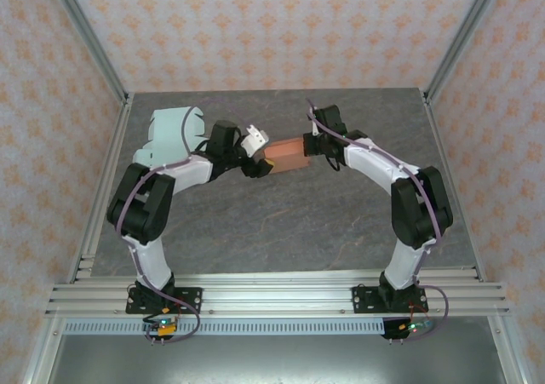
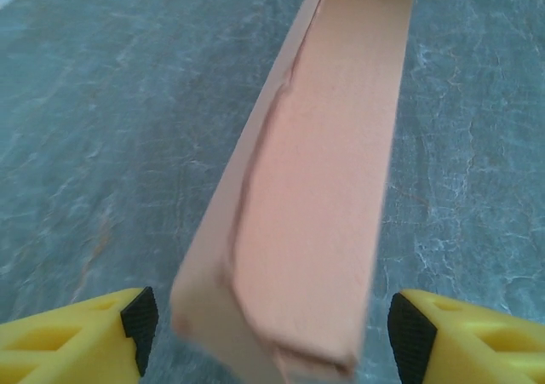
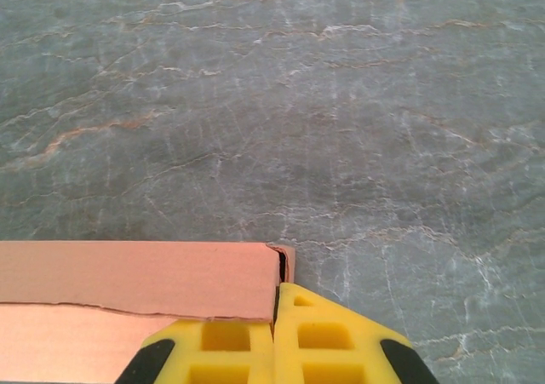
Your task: Fold the paper box
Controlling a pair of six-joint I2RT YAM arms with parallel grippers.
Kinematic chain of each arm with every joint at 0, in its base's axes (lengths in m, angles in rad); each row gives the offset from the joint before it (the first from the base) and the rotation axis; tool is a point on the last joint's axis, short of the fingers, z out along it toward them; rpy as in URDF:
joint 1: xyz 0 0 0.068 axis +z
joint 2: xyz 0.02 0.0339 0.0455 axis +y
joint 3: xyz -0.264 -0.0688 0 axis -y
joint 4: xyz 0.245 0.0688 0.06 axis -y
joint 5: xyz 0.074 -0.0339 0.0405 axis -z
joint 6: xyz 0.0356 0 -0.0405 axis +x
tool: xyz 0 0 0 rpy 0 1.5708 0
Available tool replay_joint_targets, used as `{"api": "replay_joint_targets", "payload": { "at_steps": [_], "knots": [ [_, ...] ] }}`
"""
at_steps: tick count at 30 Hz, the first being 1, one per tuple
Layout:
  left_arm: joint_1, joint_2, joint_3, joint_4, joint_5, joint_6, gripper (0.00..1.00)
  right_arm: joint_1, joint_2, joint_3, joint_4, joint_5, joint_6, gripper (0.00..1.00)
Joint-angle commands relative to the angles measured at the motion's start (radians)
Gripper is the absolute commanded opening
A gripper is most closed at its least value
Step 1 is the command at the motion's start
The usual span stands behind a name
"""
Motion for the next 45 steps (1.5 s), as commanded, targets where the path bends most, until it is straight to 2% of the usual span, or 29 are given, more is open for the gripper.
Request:
{"api": "replay_joint_targets", "payload": {
  "at_steps": [1,3,5,10,13,15,20,25,29,33,38,40,43,45],
  "knots": [
    [0.018,-0.108,-0.089,0.209,-0.137,-0.180,0.86,0.015,-0.007,-0.035,-0.070,0.132,0.080,0.00],
    [0.021,-0.144,-0.138,0.284,-0.187,-0.284,0.87,0.023,-0.008,-0.037,-0.070,0.152,0.104,0.00],
    [0.020,-0.172,-0.162,0.315,-0.182,-0.355,0.87,0.032,-0.006,-0.035,-0.073,0.180,0.124,0.00],
    [0.014,-0.185,-0.169,0.360,-0.172,-0.474,0.75,0.041,0.012,0.009,-0.116,0.225,0.158,0.00],
    [0.004,-0.165,-0.124,0.325,-0.199,-0.480,0.62,0.048,0.024,0.047,-0.157,0.250,0.175,0.00],
    [-0.004,-0.154,-0.102,0.320,-0.205,-0.484,0.59,0.057,0.028,0.062,-0.176,0.267,0.179,0.00],
    [-0.036,-0.134,-0.053,0.256,-0.170,-0.439,0.55,0.059,0.042,0.084,-0.210,0.284,0.210,0.00],
    [-0.055,-0.115,-0.040,0.212,-0.149,-0.409,0.60,0.061,0.050,0.095,-0.227,0.291,0.220,0.00],
    [-0.060,-0.070,0.012,0.152,-0.176,-0.390,0.58,0.062,0.049,0.096,-0.228,0.292,0.222,0.00],
    [-0.060,-0.018,0.086,0.106,-0.203,-0.406,0.48,0.064,0.050,0.099,-0.233,0.290,0.223,0.00],
    [-0.060,0.017,0.152,0.056,-0.174,-0.400,0.41,0.065,0.048,0.101,-0.239,0.296,0.224,0.00],
    [-0.060,0.024,0.160,0.040,-0.164,-0.399,0.35,0.066,0.049,0.106,-0.243,0.296,0.226,0.00],
    [-0.063,0.026,0.159,0.027,-0.150,-0.400,0.33,0.065,0.050,0.107,-0.246,0.297,0.232,0.00],
    [-0.065,0.024,0.153,0.022,-0.143,-0.397,0.38,0.066,0.050,0.107,-0.246,0.298,0.234,0.00]
  ]
}}
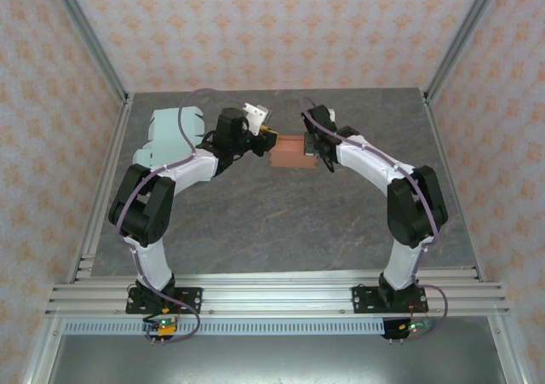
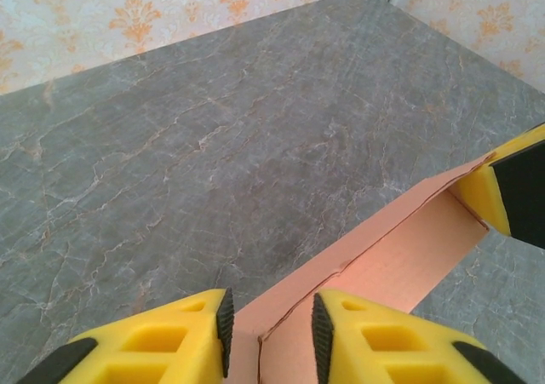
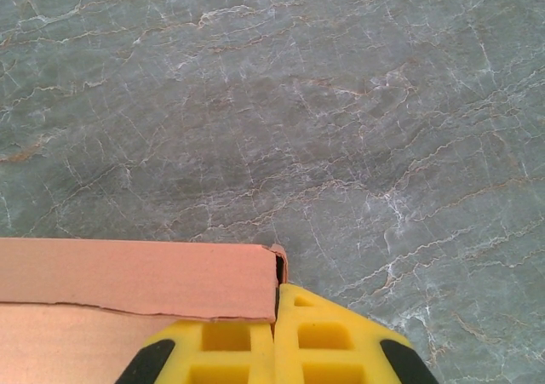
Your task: Fold the paper box
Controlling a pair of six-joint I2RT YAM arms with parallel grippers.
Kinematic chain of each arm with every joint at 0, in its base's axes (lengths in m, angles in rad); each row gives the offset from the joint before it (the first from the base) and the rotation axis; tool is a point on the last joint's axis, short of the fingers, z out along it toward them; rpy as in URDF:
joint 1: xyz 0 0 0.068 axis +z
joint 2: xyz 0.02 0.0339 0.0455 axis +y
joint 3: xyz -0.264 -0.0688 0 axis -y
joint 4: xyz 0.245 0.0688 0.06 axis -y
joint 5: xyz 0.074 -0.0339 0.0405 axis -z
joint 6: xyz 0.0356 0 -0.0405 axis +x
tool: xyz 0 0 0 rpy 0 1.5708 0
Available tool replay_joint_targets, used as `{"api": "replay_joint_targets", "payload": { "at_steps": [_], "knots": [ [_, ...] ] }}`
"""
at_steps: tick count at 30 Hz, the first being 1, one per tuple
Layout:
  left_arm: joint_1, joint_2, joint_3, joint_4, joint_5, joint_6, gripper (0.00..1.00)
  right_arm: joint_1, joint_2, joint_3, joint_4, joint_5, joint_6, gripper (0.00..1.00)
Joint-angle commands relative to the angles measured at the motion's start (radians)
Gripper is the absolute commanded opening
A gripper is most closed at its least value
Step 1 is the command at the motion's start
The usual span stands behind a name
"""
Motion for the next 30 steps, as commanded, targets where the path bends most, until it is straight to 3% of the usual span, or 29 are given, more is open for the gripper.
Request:
{"api": "replay_joint_targets", "payload": {
  "at_steps": [1,3,11,18,22,30],
  "knots": [
    [-0.008,0.000,0.010,-0.033,0.028,0.015,0.44,0.007,0.024,0.019,-0.068,0.033,0.015,0.00],
    [-0.008,-0.013,-0.009,-0.030,0.030,0.026,0.50,0.007,0.024,0.022,-0.073,0.036,0.015,0.00],
    [0.010,-0.057,-0.081,-0.001,0.096,0.084,0.49,0.007,0.021,0.020,-0.079,0.045,0.015,0.00],
    [0.011,0.011,0.002,-0.016,0.089,0.059,0.39,0.009,0.028,0.027,-0.081,0.037,0.019,0.00],
    [0.011,0.028,0.044,-0.030,0.113,0.043,0.20,0.009,0.026,0.030,-0.088,0.041,0.019,0.00],
    [0.001,0.012,0.080,-0.063,0.115,-0.017,0.19,0.031,0.034,0.037,-0.099,0.085,0.018,0.00]
  ]
}}
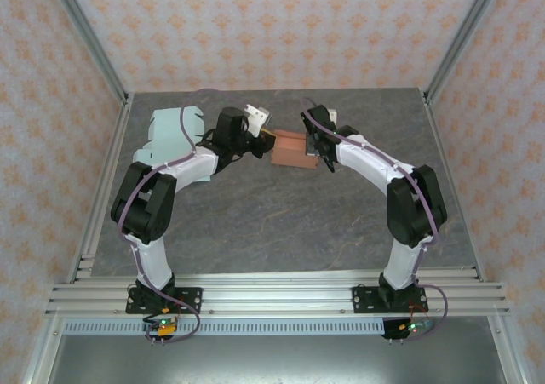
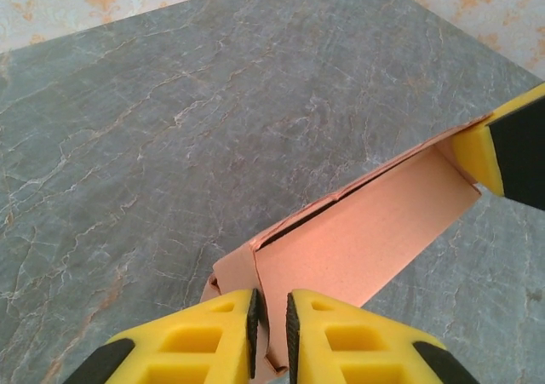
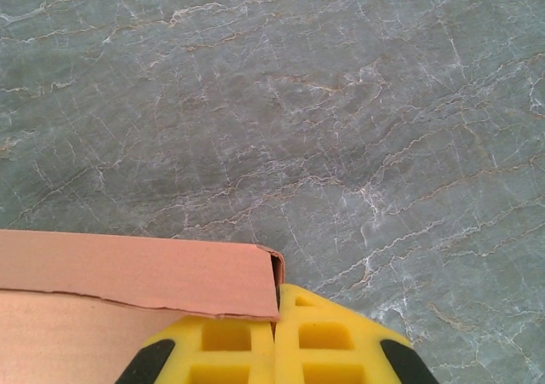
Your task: Fold the paper box
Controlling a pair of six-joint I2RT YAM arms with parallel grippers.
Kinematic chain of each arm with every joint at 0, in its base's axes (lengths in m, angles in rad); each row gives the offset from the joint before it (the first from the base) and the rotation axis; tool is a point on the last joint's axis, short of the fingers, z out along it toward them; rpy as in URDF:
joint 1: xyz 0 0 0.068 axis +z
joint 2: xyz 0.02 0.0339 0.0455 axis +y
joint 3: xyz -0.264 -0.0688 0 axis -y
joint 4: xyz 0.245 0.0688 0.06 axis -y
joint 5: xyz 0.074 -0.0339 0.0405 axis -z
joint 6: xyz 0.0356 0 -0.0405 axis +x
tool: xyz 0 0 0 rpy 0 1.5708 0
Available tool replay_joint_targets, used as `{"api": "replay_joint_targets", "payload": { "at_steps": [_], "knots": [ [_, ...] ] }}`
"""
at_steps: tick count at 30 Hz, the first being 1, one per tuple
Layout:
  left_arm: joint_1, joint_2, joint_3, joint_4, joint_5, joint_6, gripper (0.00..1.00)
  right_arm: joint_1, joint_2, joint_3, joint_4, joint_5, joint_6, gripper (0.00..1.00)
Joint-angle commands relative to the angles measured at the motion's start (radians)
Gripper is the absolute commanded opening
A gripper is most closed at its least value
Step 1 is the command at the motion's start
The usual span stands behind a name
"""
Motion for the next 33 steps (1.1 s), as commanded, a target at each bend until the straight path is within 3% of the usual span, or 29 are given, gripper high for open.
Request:
{"api": "replay_joint_targets", "payload": {
  "at_steps": [1,11,12,14,16,21,26,33],
  "knots": [
    [-0.015,-0.012,0.052,-0.008,0.036,-0.038,0.19,0.027,0.028,0.023,-0.062,0.037,0.006,0.00],
    [-0.043,0.018,0.068,-0.022,-0.003,-0.089,0.17,0.035,0.043,0.034,-0.069,0.048,0.039,0.00],
    [-0.045,0.016,0.066,-0.030,-0.021,-0.082,0.24,0.035,0.043,0.035,-0.071,0.052,0.038,0.00],
    [-0.045,0.001,0.052,-0.037,-0.060,-0.065,0.48,0.035,0.043,0.035,-0.073,0.052,0.037,0.00],
    [-0.040,-0.020,0.035,-0.044,-0.082,-0.034,0.53,0.035,0.044,0.033,-0.073,0.056,0.036,0.00],
    [-0.005,-0.062,-0.002,-0.079,-0.085,0.036,0.52,0.035,0.045,0.033,-0.079,0.065,0.033,0.00],
    [0.019,-0.042,0.003,-0.102,-0.072,0.077,0.41,0.035,0.051,0.038,-0.080,0.061,0.033,0.00],
    [0.020,-0.050,0.000,-0.075,-0.066,0.102,0.47,0.034,0.048,0.043,-0.091,0.064,0.029,0.00]
  ]
}}
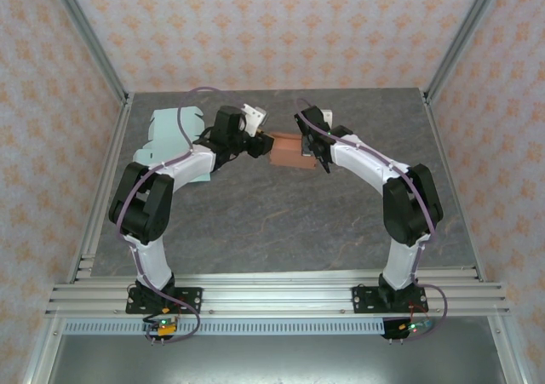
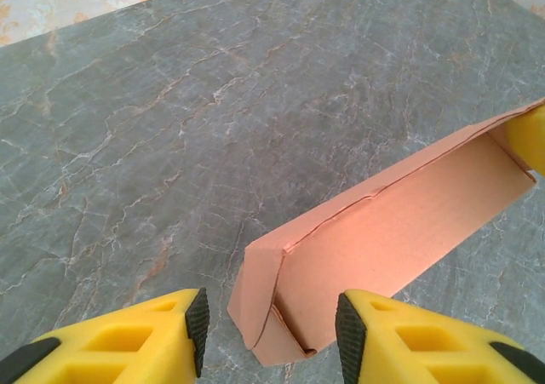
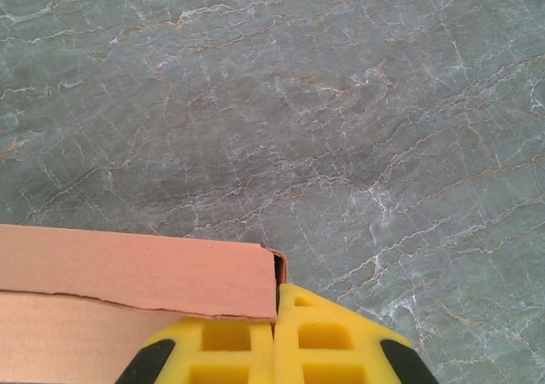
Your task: Fold the paper box
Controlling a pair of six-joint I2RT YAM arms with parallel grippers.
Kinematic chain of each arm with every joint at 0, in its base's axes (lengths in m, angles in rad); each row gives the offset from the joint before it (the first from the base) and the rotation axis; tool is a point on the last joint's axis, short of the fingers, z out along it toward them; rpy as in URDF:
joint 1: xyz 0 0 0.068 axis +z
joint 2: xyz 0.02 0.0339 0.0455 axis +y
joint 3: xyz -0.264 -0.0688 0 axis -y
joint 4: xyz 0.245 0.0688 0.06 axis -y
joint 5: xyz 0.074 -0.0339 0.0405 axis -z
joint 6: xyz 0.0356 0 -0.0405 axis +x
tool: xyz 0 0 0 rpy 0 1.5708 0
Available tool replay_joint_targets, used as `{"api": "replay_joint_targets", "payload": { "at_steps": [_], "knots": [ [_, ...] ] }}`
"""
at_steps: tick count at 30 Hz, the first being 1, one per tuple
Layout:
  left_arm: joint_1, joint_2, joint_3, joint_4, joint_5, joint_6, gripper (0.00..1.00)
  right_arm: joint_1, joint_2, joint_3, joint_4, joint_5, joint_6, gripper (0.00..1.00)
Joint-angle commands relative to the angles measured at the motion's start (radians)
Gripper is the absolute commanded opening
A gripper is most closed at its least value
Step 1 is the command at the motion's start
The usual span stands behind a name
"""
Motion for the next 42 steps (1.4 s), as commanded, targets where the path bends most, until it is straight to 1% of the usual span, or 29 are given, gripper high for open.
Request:
{"api": "replay_joint_targets", "payload": {
  "at_steps": [1,4,9,11,13,18,19,22,24,25,27,33,34,35,36,37,38,40,42],
  "knots": [
    [0.000,-0.037,0.003,-0.011,0.000,0.055,0.47,0.005,0.027,0.018,-0.075,0.027,0.003,0.00],
    [-0.001,-0.015,0.033,-0.055,0.039,0.086,0.40,0.006,0.027,0.018,-0.075,0.028,0.003,0.00],
    [-0.003,0.009,0.038,-0.058,0.045,0.085,0.31,0.005,0.027,0.020,-0.075,0.024,0.009,0.00],
    [-0.007,0.017,0.046,-0.062,0.048,0.087,0.31,0.006,0.027,0.020,-0.076,0.023,0.008,0.00],
    [-0.010,0.024,0.052,-0.056,0.055,0.082,0.33,0.004,0.027,0.018,-0.075,0.024,0.007,0.00],
    [-0.015,0.052,0.098,-0.078,0.087,0.092,0.33,0.005,0.031,0.021,-0.076,0.020,0.009,0.00],
    [-0.015,0.074,0.108,-0.085,0.094,0.094,0.31,0.005,0.030,0.023,-0.077,0.020,0.009,0.00],
    [-0.015,0.096,0.127,-0.100,0.102,0.094,0.16,0.006,0.030,0.026,-0.079,0.022,0.008,0.00],
    [-0.015,0.098,0.126,-0.100,0.103,0.094,0.13,0.005,0.031,0.026,-0.081,0.026,0.008,0.00],
    [-0.015,0.096,0.123,-0.097,0.099,0.091,0.09,0.006,0.030,0.026,-0.080,0.024,0.008,0.00],
    [-0.015,0.089,0.123,-0.096,0.101,0.079,0.03,0.005,0.031,0.026,-0.081,0.022,0.008,0.00],
    [-0.016,0.064,0.114,-0.060,0.119,-0.015,0.03,0.005,0.035,0.028,-0.080,0.021,0.011,0.00],
    [-0.017,0.064,0.117,-0.062,0.126,-0.022,0.03,0.005,0.036,0.029,-0.082,0.021,0.011,0.00],
    [-0.019,0.034,0.118,-0.062,0.122,-0.024,0.06,0.005,0.037,0.031,-0.082,0.023,0.012,0.00],
    [-0.023,0.027,0.119,-0.069,0.106,-0.020,0.19,0.006,0.038,0.029,-0.082,0.022,0.012,0.00],
    [-0.025,0.021,0.118,-0.074,0.083,-0.011,0.39,0.006,0.039,0.029,-0.082,0.022,0.012,0.00],
    [-0.025,0.017,0.114,-0.075,0.079,0.003,0.47,0.005,0.039,0.029,-0.082,0.023,0.012,0.00],
    [-0.024,0.016,0.110,-0.100,0.081,0.056,0.50,0.005,0.039,0.030,-0.083,0.023,0.012,0.00],
    [-0.020,0.026,0.109,-0.118,0.095,0.092,0.49,0.006,0.038,0.030,-0.083,0.027,0.010,0.00]
  ]
}}
